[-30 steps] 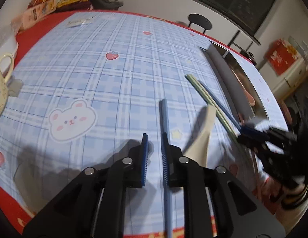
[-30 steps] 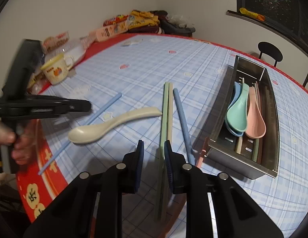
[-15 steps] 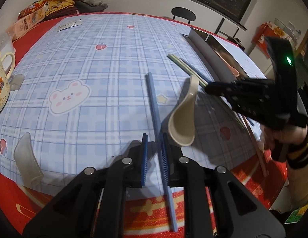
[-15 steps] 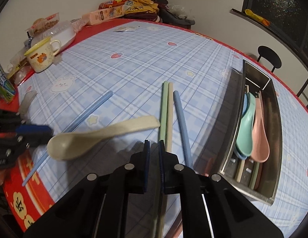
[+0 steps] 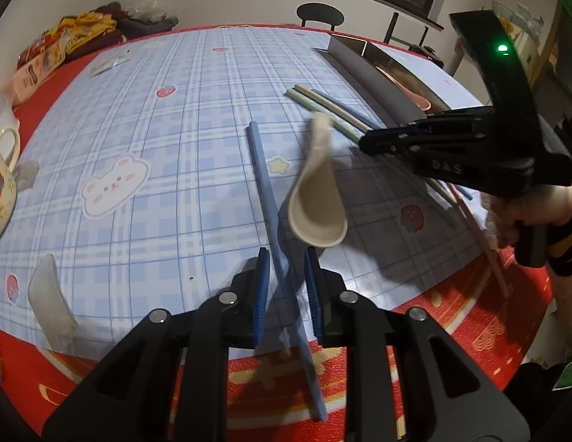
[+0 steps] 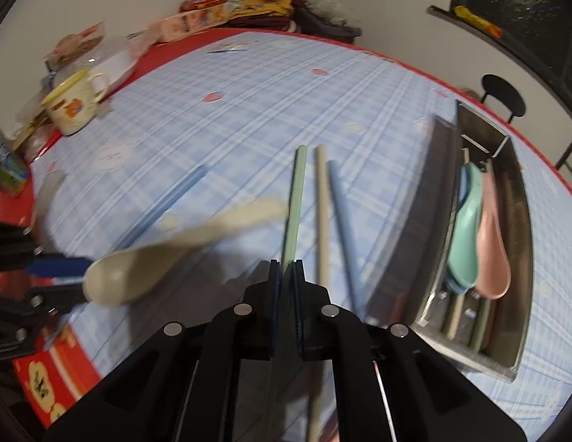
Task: Organize utensils
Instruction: 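Grasp a green chopstick with right tool while left tool holds the blue chopstick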
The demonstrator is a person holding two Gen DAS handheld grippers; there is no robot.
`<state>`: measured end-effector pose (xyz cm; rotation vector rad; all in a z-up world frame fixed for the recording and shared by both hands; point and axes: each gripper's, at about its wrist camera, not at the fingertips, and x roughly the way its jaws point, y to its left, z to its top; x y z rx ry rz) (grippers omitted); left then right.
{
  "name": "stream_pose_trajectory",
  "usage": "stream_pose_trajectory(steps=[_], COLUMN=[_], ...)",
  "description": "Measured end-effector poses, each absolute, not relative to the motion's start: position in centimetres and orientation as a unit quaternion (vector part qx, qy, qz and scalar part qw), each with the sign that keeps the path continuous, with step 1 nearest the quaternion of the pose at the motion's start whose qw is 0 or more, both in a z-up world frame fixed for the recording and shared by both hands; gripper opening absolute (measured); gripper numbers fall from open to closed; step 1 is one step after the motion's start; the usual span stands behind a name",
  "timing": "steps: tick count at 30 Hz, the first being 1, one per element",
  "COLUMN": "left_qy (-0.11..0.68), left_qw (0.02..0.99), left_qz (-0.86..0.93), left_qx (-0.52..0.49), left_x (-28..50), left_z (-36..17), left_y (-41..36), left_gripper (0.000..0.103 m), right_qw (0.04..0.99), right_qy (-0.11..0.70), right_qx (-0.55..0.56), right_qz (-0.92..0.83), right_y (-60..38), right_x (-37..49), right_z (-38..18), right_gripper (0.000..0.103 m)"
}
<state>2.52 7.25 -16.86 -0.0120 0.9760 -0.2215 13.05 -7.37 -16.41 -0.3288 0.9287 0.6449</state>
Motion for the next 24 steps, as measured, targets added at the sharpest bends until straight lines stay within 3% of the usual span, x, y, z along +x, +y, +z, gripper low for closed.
stream_pose_trajectory(steps=[24], left_qy=[0.43], left_qw=[0.894], left_qz=[-0.05], left_qx=[0.11], left_x=[4.6], left_z=[-17.5], left_y=[4.5], left_gripper=[0.02], right_qw=[0.844], right_qy=[0.416], right_qx=[-0.142], right_qz=[0.308], right_y=[-7.9], right_x=[11.6], right_z=[-16.7], right_gripper=[0.007])
